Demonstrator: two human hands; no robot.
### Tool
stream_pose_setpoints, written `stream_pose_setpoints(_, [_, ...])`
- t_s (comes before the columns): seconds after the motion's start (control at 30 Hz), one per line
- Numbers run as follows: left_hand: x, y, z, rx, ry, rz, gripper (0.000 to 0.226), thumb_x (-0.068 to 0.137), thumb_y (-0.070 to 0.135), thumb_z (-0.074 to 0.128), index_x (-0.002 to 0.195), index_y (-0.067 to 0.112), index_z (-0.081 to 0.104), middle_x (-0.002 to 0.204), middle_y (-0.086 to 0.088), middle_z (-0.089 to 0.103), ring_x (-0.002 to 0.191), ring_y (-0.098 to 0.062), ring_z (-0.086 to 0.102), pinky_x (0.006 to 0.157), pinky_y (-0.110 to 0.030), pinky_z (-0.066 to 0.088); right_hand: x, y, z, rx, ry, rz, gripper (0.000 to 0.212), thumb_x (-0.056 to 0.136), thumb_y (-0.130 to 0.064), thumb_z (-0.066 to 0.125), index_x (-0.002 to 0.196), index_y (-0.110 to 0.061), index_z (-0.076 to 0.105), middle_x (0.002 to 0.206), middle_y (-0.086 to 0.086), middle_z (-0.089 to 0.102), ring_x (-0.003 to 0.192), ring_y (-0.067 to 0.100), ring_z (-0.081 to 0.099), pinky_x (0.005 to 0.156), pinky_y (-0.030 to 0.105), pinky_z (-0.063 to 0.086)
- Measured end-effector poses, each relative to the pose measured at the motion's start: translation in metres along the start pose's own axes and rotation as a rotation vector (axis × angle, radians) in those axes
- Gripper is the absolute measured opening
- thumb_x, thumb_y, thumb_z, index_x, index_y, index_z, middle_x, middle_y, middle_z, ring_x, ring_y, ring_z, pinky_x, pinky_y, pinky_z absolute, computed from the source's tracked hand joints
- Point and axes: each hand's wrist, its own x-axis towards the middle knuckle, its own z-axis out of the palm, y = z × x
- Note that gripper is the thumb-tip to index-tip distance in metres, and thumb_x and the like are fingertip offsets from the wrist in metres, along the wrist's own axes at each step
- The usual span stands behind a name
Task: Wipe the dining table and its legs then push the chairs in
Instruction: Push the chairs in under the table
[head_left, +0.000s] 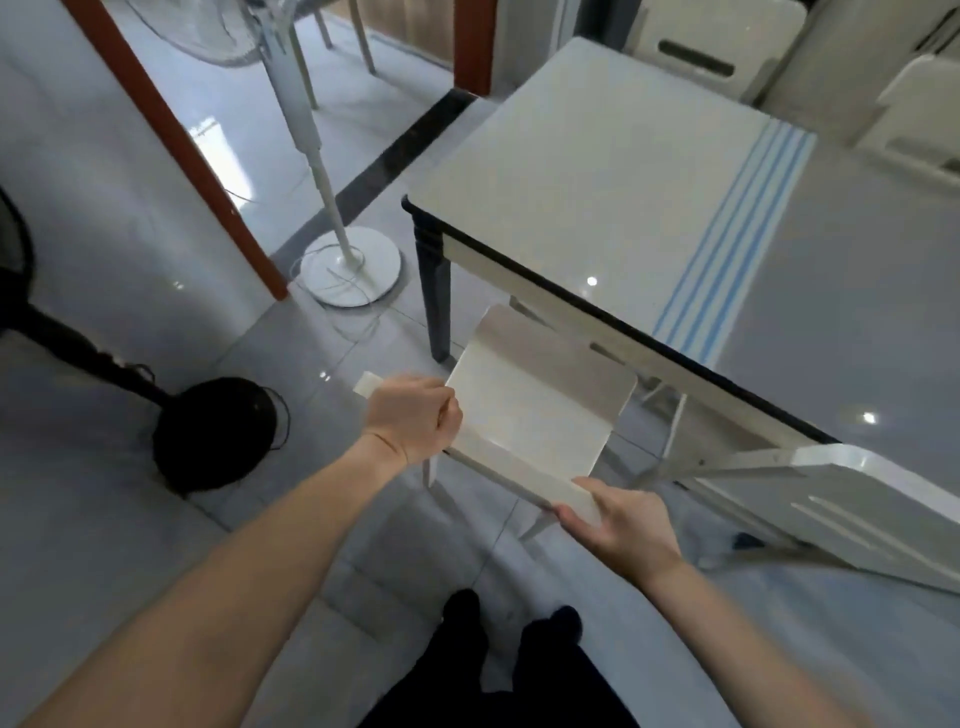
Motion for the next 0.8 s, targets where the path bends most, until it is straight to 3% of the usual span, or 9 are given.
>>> stream_pose_setpoints(0.13, [0.018, 0.005, -0.001, -0.011, 0.003, -0.014, 0.039, 0.077, 0.034, 0.035, 0.049, 0.015, 0.055, 0.051, 0.002, 0.056, 0.045, -0.024, 0.054, 0.051, -0.021, 0.022, 0.016, 0.011, 0.0, 0.066, 0.035, 0.02, 0.055, 0.095, -0.054, 0.024, 0.08, -0.021, 0.065, 0.059, 0.004, 0.066, 0.059, 0.03, 0.065, 0.048, 0.033, 0.045])
stream_pose_setpoints(0.27, [0.035, 0.013, -0.002, -0.009, 0.001, -0.026, 0.041, 0.077, 0.031, 0.035, 0.045, 0.016, 0.055, 0.047, 0.003, 0.053, 0.041, -0.023, 0.05, 0.05, -0.021, 0.022, 0.032, 0.031, -0.002, 0.027, 0.04, 0.03, 0.049, 0.094, -0.033, 0.024, 0.089, -0.018, 0.07, 0.053, 0.006, 0.063, 0.05, 0.032, 0.061, 0.045, 0.035, 0.047])
stream_pose_setpoints(0.47, [0.068, 0.032, 0.006, 0.031, -0.038, -0.056, 0.043, 0.078, 0.031, 0.033, 0.046, 0.017, 0.058, 0.048, 0.002, 0.054, 0.042, -0.021, 0.047, 0.051, -0.022, 0.02, 0.062, 0.067, -0.011, 0.017, 0.07, 0.063, 0.061, 0.096, -0.039, 0.019, 0.07, -0.011, 0.067, 0.051, 0.007, 0.061, 0.05, 0.031, 0.059, 0.045, 0.035, 0.044])
stream_pose_setpoints(0.6, [0.094, 0.042, 0.011, 0.035, -0.102, -0.042, 0.053, 0.083, 0.036, 0.02, 0.055, 0.016, 0.06, 0.058, 0.001, 0.055, 0.05, -0.02, 0.043, 0.053, -0.025, 0.024, 0.088, 0.088, -0.018, 0.011, 0.077, 0.068, 0.063, 0.094, -0.039, 0.017, 0.061, -0.006, 0.059, 0.049, 0.01, 0.057, 0.048, 0.034, 0.056, 0.047, 0.032, 0.033])
stream_pose_setpoints(0.7, [0.121, 0.041, 0.018, 0.029, -0.121, -0.044, 0.054, 0.086, 0.036, 0.018, 0.062, 0.015, 0.062, 0.067, 0.0, 0.057, 0.059, -0.022, 0.049, 0.056, -0.028, 0.029, 0.111, 0.098, -0.022, -0.013, 0.118, 0.081, 0.058, 0.093, -0.036, 0.022, 0.056, -0.005, 0.056, 0.049, 0.016, 0.058, 0.048, 0.038, 0.057, 0.046, 0.033, 0.034])
stream_pose_setpoints(0.8, [0.146, 0.037, 0.027, 0.037, -0.112, -0.062, 0.052, 0.083, 0.035, 0.02, 0.067, 0.014, 0.065, 0.072, -0.002, 0.06, 0.062, -0.025, 0.048, 0.058, -0.029, 0.033, 0.131, 0.103, -0.024, -0.032, 0.154, 0.083, 0.047, 0.092, -0.031, 0.027, 0.051, -0.015, 0.043, 0.044, 0.015, 0.055, 0.041, 0.038, 0.053, 0.044, 0.03, 0.027])
